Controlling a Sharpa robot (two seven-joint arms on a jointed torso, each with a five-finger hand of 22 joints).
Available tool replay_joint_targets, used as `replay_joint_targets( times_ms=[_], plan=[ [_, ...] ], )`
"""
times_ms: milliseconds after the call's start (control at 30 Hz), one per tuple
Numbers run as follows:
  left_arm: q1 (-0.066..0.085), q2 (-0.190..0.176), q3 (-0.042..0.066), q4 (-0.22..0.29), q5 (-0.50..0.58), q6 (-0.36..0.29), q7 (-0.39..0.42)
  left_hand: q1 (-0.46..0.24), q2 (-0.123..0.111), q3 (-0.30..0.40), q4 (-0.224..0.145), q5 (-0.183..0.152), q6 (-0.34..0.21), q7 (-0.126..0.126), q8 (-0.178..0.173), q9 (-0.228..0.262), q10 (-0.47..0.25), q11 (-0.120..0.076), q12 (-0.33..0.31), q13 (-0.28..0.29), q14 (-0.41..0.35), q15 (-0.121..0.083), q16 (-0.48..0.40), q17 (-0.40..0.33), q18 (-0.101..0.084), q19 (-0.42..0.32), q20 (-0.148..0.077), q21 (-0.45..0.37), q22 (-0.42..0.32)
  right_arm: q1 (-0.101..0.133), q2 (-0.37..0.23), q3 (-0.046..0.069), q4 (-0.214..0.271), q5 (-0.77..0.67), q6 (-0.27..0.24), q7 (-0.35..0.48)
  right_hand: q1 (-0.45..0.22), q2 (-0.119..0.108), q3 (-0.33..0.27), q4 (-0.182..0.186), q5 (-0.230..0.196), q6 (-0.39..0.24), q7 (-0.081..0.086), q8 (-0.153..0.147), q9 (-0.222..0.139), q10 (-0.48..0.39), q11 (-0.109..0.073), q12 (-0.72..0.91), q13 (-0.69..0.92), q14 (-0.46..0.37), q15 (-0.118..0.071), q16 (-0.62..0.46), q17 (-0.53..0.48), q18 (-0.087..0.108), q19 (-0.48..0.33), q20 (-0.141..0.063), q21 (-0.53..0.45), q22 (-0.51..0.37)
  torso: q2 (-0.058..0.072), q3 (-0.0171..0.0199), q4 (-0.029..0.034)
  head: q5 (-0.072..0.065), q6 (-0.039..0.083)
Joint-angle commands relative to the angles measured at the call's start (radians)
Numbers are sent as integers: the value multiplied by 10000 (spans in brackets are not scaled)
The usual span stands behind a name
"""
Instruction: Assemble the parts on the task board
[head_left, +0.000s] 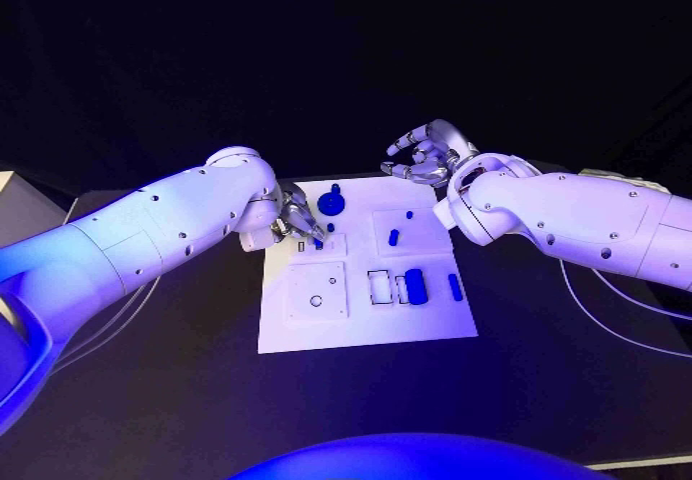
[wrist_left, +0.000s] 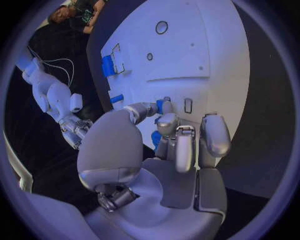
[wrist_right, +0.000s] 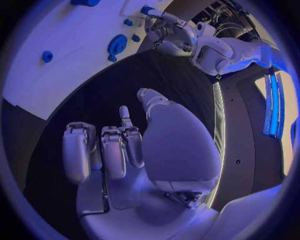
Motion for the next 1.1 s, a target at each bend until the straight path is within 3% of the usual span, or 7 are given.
replay_joint_targets(
  times_ms=[33,400,467,600,1100],
  plan=[
    [-56,45,-28,-23,-30,94,8,32,66,1613,-1664,-45,-34,-30,-72,-4,-50,8,-32,-11,966,-39,-53,2285,-17,-69,23,-29,-27,-1,-3,6,17,-54,82,54,-90,-29,72,-9,54,-53,-1,61,4,437,82,-50,2118,1058,70,60,2628,-98,543,97,-36,1359,5,2,-5,-1,10],
    [-61,15,-30,-31,45,-27,36,-19,108,1515,-1616,-98,-115,1,-148,-1,-104,39,-90,-76,940,-13,-90,2208,0,-142,44,-83,-126,-1,-27,6,38,-49,86,58,-90,-29,72,-9,54,-53,-1,61,4,437,82,-50,2118,1058,70,60,2628,-98,543,97,-36,1359,0,-4,13,-9,12],
    [-60,11,-30,-33,61,-53,46,4,200,1284,-1618,-109,-375,119,-498,-145,-181,133,-119,-107,909,63,-133,2124,14,-213,104,-138,-209,-1,-28,6,41,-47,87,60,-90,-29,72,-9,54,-53,-1,61,4,437,82,-50,2118,1058,70,60,2628,-98,543,97,-36,1359,-5,-5,12,-5,13],
    [-60,2,-30,-38,83,-87,61,42,265,1118,-1640,-104,-441,201,-764,-299,-273,204,-158,-158,888,126,-162,2068,28,-265,163,-177,-274,-1,-30,6,44,-43,85,64,-98,-29,75,-7,54,-56,-1,64,4,440,83,-48,2120,1057,70,58,2623,-96,541,98,-43,1352,-2,-4,4,6,17],
    [-60,-10,-30,-49,114,-126,74,-18,292,827,-1574,-102,-397,266,-1083,-515,-341,275,-119,-96,871,197,-186,2026,44,-316,240,-218,-333,-1,-44,6,65,-33,89,74,-98,-29,75,-7,54,-56,-1,64,4,440,83,-48,2120,1057,70,58,2623,-96,541,98,-43,1352,5,-4,3,3,35]
  ],
)
